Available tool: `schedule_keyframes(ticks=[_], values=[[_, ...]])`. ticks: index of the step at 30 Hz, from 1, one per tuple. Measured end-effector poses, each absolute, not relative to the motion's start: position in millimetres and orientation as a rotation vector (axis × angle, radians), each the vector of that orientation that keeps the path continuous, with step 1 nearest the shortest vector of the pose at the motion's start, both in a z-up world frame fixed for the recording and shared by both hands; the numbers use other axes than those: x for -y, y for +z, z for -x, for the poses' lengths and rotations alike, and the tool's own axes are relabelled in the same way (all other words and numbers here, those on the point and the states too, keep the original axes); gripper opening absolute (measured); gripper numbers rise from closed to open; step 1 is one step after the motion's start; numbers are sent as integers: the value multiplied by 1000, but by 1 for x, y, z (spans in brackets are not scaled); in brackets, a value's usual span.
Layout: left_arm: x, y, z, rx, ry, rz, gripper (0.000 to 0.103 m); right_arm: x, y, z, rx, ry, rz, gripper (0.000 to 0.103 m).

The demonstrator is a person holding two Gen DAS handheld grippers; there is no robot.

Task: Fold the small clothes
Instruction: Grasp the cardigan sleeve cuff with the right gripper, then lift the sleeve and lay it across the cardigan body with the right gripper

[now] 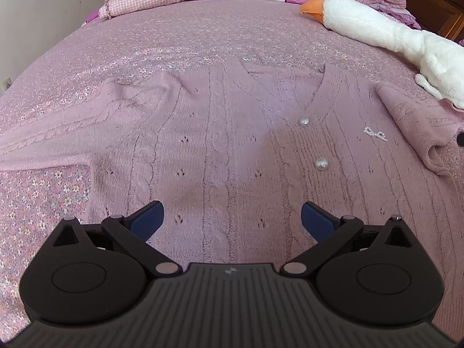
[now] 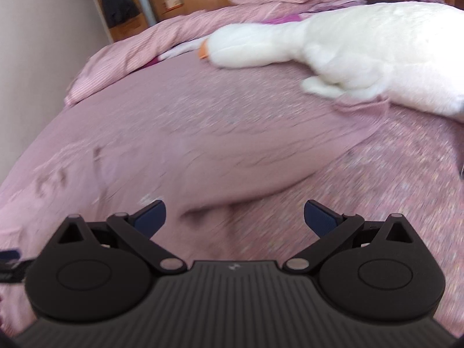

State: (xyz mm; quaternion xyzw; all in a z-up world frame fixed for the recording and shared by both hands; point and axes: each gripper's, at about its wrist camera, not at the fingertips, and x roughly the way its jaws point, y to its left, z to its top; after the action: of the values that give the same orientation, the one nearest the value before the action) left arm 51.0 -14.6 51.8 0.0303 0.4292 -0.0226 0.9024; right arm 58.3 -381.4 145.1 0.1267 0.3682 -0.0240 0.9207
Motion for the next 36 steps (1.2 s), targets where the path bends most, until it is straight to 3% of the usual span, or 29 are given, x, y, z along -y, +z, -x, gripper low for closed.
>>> schedule_keyframes(ticks=[16, 18, 20, 21, 23, 36], values=[[26, 49, -77, -934, -12, -111, 103, 484, 85, -151, -698, -272, -359, 103], [26, 49, -79, -936, -4, -116, 103, 489, 82, -158, -686, -287, -344, 94], [26, 49, -79, -935, 4, -120, 103, 491, 82, -162, -676, -320, -320, 62], [26, 50, -78, -934, 7, -119, 103, 493, 82, -162, -672, -327, -320, 54], [26, 51, -78, -933, 6, -116, 103, 500, 86, -159, -659, -301, -360, 21], [24, 66, -63, -887, -19, -112, 103, 475, 170, -113, -485, -146, -358, 16]])
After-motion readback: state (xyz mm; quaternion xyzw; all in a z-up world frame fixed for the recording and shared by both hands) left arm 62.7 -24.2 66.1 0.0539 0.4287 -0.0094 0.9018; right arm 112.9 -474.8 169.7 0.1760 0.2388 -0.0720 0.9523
